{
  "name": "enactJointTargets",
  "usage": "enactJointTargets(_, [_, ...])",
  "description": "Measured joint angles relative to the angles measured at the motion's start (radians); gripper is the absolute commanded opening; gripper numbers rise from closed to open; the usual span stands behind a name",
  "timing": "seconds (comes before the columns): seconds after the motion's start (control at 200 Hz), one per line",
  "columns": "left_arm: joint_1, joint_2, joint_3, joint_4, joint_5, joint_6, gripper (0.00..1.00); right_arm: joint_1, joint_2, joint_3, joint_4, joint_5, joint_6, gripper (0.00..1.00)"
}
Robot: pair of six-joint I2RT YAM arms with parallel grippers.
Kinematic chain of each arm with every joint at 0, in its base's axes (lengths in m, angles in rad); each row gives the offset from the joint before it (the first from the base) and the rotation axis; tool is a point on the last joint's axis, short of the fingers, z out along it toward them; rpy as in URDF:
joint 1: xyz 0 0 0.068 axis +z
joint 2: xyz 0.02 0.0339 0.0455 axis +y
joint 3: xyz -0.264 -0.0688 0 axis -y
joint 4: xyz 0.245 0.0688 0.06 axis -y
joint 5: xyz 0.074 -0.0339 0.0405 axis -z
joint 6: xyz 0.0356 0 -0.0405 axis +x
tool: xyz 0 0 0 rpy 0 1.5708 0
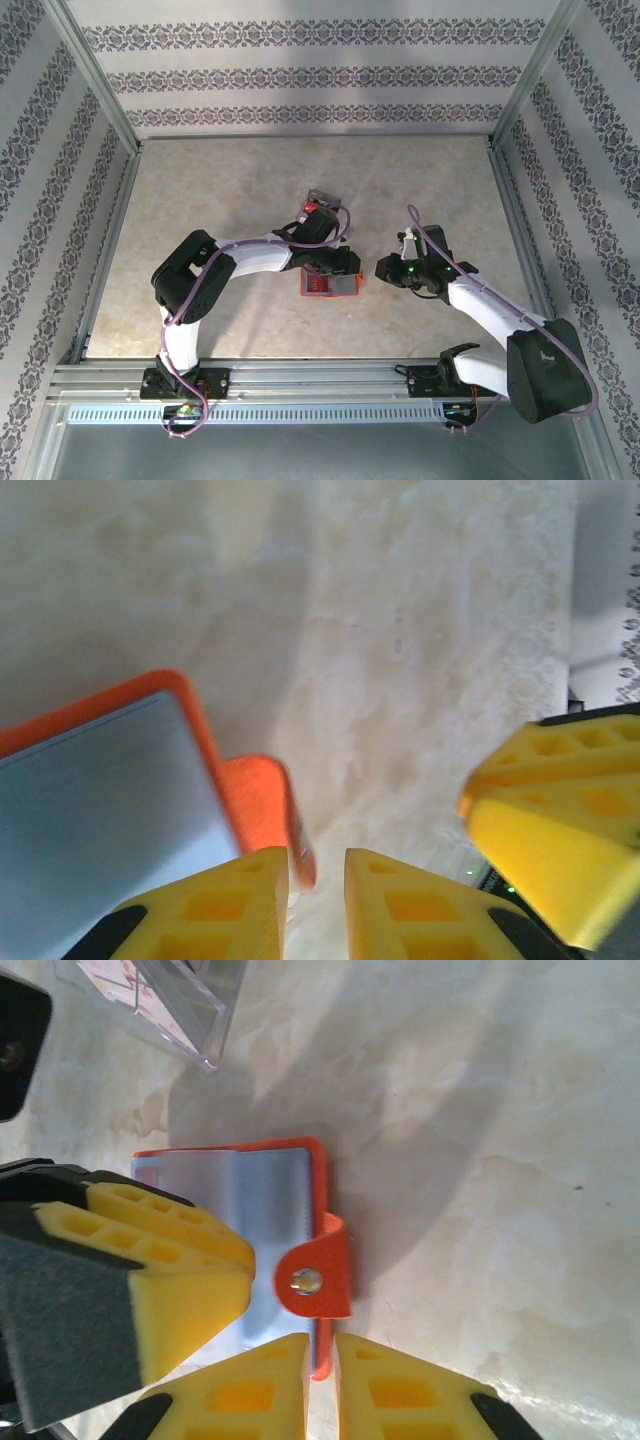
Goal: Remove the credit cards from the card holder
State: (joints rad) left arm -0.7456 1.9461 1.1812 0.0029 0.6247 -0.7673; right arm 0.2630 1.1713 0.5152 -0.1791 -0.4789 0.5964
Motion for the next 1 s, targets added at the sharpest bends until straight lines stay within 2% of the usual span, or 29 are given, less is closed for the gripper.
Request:
enactJointTargets(0.23, [-0.01, 0.043, 0.048, 0.012, 0.021, 0.0, 0.22, -0.032, -0.021, -0.007, -0.024, -0.029, 0.0, 0.15])
enactJointTargets(0.41, [-0.013, 0.01, 0.058, -0.008, 0.015, 0.009, 0.24, -0.039, -0.032, -0.007, -0.032, -0.051, -0.001, 0.15])
enactJointTargets(0.565, [0.01, -0.153, -0.011, -0.048, -0.048, 0.027, 0.28, -0.039, -0.032, -0.007, -0.037, -0.066, -0.002, 0.15])
enactJointTargets(0.705, [0.086, -0.317, -0.16, -0.055, -0.1, 0.026, 0.29, -0.03, -0.016, -0.003, -0.038, -0.072, -0.012, 0.15])
enactJointTargets(0.814, [0.132, -0.342, -0.248, -0.071, -0.133, 0.025, 0.31, 0.002, 0.026, 0.014, -0.036, -0.082, -0.023, 0.23])
enactJointTargets(0.889, [0.132, -0.339, -0.283, -0.086, -0.141, 0.025, 0.32, 0.032, 0.058, 0.029, -0.027, -0.089, -0.024, 0.26])
enactJointTargets(1.004, [0.134, -0.339, -0.309, -0.093, -0.146, 0.013, 0.33, 0.076, 0.105, 0.058, -0.012, -0.09, -0.026, 0.35])
